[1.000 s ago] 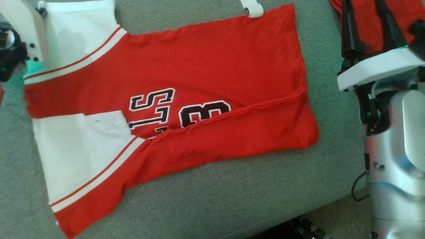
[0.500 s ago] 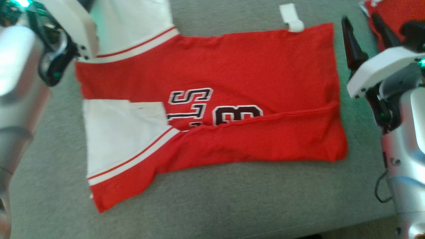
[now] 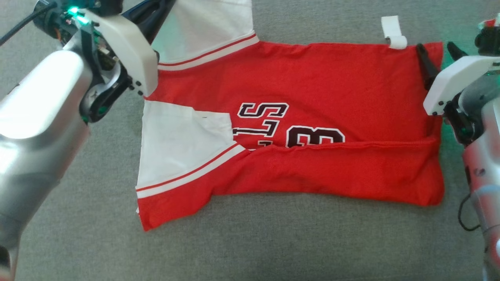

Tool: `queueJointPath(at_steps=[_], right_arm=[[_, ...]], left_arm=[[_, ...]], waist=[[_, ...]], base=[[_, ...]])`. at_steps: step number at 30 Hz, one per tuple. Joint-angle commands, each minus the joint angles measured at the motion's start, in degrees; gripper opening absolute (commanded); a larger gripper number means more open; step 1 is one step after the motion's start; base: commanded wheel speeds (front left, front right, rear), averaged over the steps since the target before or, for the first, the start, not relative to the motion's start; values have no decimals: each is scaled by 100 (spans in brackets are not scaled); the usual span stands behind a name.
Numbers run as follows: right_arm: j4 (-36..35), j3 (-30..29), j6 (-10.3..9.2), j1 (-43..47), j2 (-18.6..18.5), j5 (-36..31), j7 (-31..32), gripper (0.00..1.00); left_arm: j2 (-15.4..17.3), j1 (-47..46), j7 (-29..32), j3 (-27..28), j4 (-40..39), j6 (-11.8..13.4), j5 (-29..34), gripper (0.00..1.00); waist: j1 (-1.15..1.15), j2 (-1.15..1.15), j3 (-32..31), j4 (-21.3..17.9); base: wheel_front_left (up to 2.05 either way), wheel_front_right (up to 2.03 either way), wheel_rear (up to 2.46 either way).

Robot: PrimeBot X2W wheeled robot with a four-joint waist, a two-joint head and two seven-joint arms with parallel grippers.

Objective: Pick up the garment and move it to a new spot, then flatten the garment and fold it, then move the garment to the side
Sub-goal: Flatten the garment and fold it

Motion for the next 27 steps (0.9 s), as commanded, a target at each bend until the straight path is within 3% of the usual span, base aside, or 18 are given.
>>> queueJointPath(at_steps=[1,8,9,20,27], right_arm=[[-123,80,-4,-92,-95,-13,-1,100],[442,419,-4,-308,-88,72,6,100],[499,559,-4,-362,-89,180,-51,0],[278,1023,-4,-1004,-257,928,-645,0],[263,1148,-4,-1590,-264,1430,-842,0]], left_arm=[[246,-182,26,206,-167,59,-19,0],[315,-136,140,192,-410,154,-57,0],[333,-129,151,195,-418,170,-68,0],[524,-352,-234,513,162,368,-49,0],[368,-914,-832,639,786,245,142,0]], waist=[[0,0,25,25],[0,0,81,45],[0,0,84,30],[0,0,81,-152],[0,0,233,-244]], base=[[0,0,0],[0,0,0],[0,0,0],[0,0,0],[0,0,0]])
